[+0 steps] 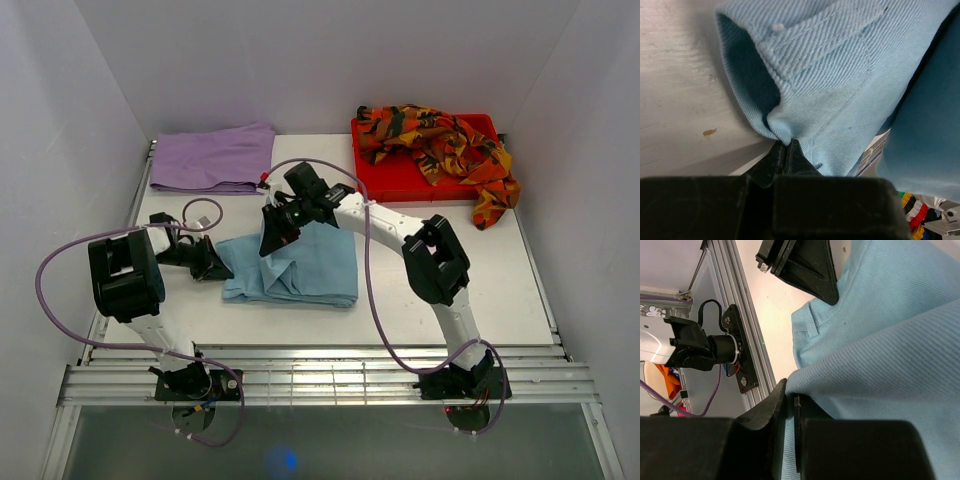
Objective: Fold and stack the trousers
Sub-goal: Fold the trousers
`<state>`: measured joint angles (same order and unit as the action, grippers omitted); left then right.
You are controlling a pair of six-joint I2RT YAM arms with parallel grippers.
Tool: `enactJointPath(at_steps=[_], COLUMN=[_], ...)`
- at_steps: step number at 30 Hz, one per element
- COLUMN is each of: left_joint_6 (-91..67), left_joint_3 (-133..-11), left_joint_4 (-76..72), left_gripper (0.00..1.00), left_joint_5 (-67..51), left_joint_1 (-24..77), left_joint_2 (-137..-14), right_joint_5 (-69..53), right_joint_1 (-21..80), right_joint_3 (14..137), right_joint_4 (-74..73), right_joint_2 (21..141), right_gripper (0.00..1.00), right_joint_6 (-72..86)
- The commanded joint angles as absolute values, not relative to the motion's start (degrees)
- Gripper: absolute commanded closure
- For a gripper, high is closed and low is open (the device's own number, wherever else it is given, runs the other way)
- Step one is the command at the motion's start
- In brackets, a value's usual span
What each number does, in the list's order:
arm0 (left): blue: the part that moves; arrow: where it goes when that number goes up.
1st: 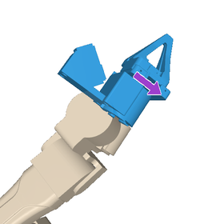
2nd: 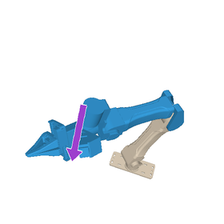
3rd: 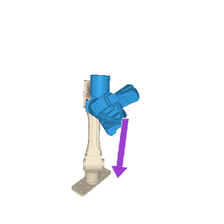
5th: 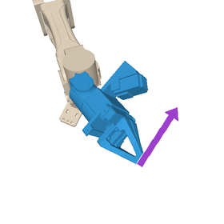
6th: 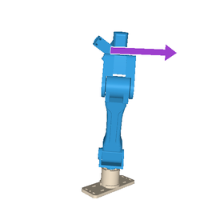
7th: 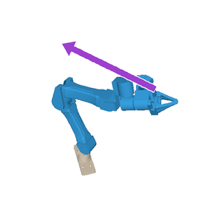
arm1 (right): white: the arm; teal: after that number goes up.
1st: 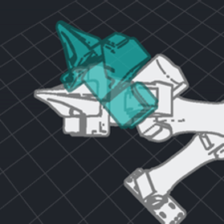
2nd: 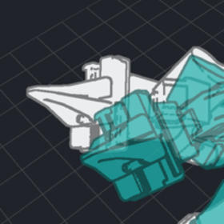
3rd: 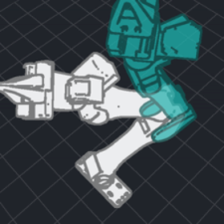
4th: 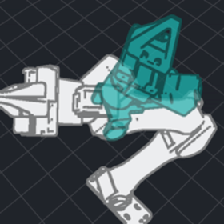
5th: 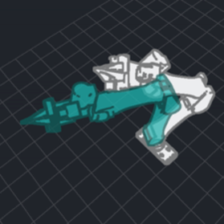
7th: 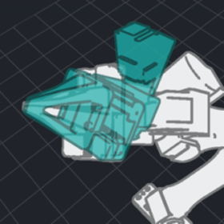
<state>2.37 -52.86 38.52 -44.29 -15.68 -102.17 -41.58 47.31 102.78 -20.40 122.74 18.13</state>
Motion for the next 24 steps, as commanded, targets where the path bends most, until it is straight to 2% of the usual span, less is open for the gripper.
enactJointPath(at_steps=[1,24], left_joint_6=[2.4,1.4], left_joint_3=[-51.9,-52.1], left_joint_4=[38.2,39.0], left_gripper=[1.00,1.00], left_joint_5=[-44.9,-37.6], left_joint_1=[-14.7,-14.0], left_joint_2=[-100.0,-99.5], right_joint_5=[-42.2,-39.5], right_joint_1=[49.0,51.5], right_joint_3=[107.3,115.0], right_joint_4=[-16.2,-12.8], right_joint_2=[123.4,128.9], right_gripper=[0.92,0.92], right_joint_6=[18.5,25.0])
